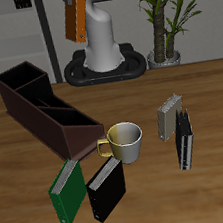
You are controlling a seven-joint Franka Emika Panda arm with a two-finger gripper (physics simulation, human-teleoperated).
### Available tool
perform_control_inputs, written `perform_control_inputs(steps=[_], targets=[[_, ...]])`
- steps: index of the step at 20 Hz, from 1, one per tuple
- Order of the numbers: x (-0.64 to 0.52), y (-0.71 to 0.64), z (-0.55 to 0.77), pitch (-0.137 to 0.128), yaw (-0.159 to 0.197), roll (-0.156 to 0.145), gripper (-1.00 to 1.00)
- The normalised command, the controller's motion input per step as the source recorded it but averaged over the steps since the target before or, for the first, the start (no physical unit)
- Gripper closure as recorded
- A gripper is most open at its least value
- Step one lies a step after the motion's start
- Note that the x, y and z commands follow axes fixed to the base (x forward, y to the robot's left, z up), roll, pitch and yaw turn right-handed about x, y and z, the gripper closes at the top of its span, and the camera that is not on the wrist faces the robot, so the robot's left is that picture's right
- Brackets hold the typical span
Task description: Place the orange book into the right desk caddy's back compartment
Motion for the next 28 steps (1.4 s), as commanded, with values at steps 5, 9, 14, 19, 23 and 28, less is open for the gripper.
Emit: perform_control_inputs(steps=[5, 9, 14, 19, 23, 28], targets=[[-0.09, -0.30, 0.11, -0.010, 0.101, -0.049, 1.00], [-0.03, -0.35, 0.19, -0.023, 0.098, -0.063, 1.00], [0.06, -0.29, 0.10, 0.001, 0.131, -0.031, 1.00], [0.02, -0.32, 0.16, -0.039, 0.057, -0.046, 1.00], [0.07, -0.39, 0.07, 0.004, 0.040, -0.066, 1.00], [0.01, -0.18, 0.05, -0.006, -0.025, -0.029, 1.00]])
